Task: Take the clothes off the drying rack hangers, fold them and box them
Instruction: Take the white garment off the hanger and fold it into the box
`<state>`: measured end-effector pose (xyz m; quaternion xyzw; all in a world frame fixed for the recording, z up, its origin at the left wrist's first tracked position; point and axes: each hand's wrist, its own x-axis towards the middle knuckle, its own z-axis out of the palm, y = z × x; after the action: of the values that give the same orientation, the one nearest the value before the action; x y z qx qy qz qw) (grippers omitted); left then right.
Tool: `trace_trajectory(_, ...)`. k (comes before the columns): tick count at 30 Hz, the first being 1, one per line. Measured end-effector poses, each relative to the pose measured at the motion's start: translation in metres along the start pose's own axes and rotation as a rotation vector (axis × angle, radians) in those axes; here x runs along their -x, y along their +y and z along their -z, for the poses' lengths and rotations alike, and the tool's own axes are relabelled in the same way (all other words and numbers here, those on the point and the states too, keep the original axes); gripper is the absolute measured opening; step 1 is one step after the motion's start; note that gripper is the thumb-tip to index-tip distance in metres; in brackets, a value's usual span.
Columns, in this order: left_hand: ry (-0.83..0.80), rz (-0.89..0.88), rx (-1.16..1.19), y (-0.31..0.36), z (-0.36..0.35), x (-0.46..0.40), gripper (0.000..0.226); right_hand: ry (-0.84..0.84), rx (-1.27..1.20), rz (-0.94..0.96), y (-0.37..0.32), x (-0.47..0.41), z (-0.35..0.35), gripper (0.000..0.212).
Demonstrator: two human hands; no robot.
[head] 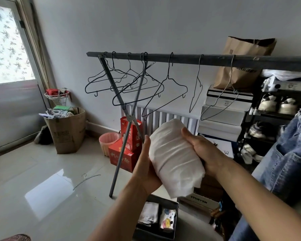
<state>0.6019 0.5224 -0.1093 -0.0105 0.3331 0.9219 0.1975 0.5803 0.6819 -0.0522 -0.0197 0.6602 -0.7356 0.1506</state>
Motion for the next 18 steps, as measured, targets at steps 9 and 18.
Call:
trace_trajectory(9, 0.18, -0.185, -0.202, 0.02, 0.006, -0.006, 0.044, 0.208, 0.322, 0.34, 0.01, -0.01, -0.009, 0.027)
trace_trajectory(18, 0.102, -0.212, -0.393, 0.048, -0.007, 0.002, 0.041, -0.189, -0.103, 0.013, 0.009, -0.013, -0.009, 0.066)
